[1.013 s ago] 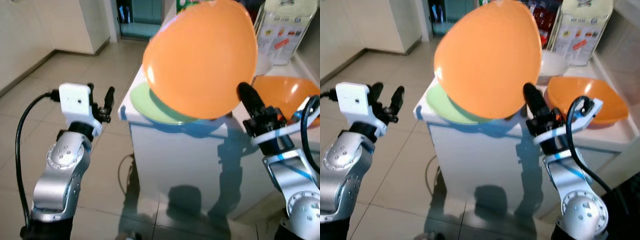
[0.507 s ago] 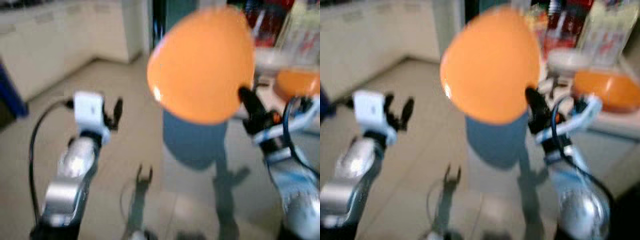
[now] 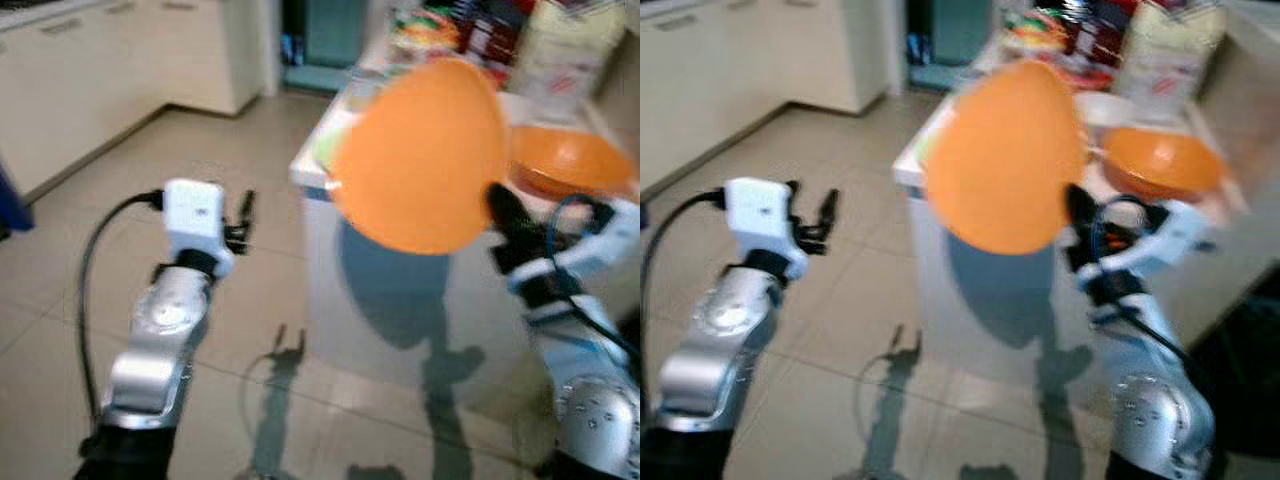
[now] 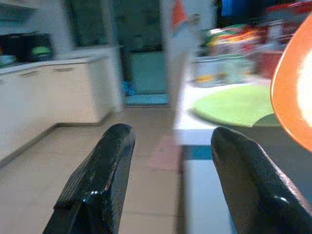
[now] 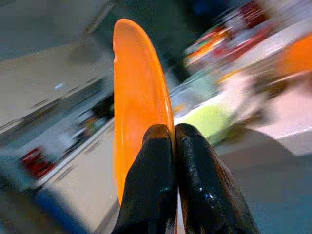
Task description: Setting the table
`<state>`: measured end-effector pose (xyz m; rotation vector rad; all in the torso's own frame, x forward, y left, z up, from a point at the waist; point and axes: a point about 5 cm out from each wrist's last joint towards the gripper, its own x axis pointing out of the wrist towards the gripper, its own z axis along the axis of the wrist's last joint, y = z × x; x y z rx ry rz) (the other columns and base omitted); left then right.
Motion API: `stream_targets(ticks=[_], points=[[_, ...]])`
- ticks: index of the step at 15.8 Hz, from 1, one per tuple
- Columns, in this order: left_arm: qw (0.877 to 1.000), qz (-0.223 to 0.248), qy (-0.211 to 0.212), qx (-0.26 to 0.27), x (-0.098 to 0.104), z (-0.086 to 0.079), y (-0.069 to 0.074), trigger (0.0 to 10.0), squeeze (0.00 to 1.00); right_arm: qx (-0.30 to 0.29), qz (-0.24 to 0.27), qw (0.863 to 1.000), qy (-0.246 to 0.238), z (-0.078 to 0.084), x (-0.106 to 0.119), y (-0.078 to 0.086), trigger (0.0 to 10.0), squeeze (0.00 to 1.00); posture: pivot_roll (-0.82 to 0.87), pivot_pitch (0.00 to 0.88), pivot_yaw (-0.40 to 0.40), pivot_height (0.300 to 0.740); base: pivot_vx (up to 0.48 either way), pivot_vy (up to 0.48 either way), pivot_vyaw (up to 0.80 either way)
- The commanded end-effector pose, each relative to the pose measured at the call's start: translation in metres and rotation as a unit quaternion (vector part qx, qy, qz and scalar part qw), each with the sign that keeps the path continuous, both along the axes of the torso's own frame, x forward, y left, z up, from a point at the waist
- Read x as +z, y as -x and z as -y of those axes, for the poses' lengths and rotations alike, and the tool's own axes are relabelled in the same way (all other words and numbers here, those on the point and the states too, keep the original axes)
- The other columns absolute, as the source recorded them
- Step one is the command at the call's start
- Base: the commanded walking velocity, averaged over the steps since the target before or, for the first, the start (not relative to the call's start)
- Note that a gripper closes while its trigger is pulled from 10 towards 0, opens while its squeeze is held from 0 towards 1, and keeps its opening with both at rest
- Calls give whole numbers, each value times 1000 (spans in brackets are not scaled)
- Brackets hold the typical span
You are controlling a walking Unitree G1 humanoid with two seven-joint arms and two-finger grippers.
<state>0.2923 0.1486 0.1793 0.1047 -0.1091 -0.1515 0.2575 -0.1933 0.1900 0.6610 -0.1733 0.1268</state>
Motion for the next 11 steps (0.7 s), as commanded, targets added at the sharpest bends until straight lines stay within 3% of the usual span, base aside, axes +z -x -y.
stream_targets(ticks=[1, 7, 11], points=[[1000, 5, -9, 8, 1, -5, -2, 10000, 0, -5, 32, 999, -4, -1, 10, 0, 10000, 0, -19, 0, 4, 740, 0, -431, 0], [1000, -2, -6, 14, -7, 1, -9, 10000, 0, -30, 27, 999, -8, 8, 9, -7, 10000, 0, -45, 0, 12, 740, 0, -431, 0], [1000, 7, -15, 12, 0, 5, -19, 10000, 0, -34, 16, 999, -3, 9, 8, -13, 10000, 0, -43, 0, 26, 740, 0, -432, 0]])
